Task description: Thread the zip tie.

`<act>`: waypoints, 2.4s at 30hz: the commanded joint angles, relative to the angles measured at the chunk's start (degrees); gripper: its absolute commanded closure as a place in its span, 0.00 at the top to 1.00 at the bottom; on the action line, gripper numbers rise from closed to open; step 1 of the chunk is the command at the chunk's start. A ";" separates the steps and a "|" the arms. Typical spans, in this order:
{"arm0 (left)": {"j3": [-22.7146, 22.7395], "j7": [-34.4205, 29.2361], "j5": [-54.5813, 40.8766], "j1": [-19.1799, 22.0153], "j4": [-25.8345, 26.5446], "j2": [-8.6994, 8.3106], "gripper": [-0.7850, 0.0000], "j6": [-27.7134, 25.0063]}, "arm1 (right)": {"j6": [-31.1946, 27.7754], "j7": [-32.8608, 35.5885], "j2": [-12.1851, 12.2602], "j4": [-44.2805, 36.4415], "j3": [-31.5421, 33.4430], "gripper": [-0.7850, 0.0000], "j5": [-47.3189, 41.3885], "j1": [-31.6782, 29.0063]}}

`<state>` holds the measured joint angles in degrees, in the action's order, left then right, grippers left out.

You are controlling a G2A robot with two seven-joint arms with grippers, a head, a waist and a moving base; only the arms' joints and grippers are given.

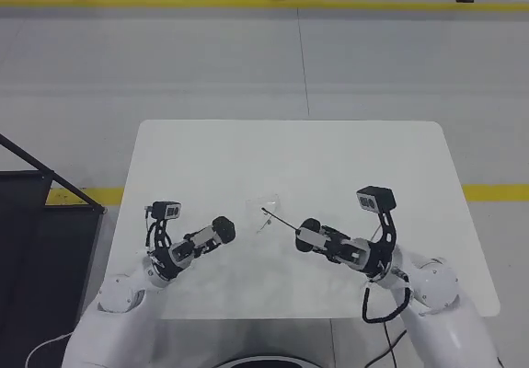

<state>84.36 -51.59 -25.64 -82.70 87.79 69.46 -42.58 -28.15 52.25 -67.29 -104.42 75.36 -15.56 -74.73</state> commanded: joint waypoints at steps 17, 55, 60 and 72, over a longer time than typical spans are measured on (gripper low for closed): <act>6.05 30.99 40.80 -8.09 10.65 1.00 1.00 -4.16 | 17.05 -19.36 -0.35 -10.81 -5.65 0.00 45.53 -3.92; 5.85 33.71 43.86 -7.87 11.08 0.99 1.00 -2.15 | 31.96 5.57 -5.54 -3.14 -33.89 0.00 101.35 14.31; 5.85 33.71 43.86 -7.87 11.08 0.99 1.00 -2.15 | 31.27 7.82 -6.73 -2.11 -35.36 0.00 101.38 15.98; 5.85 33.71 43.86 -7.87 11.08 0.99 1.00 -2.15 | 30.70 9.59 -8.79 1.26 -36.28 0.15 102.08 17.72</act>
<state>90.21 -17.88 18.22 -90.57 98.86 70.44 -44.73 2.56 61.81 -75.97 -103.23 39.02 86.37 -56.99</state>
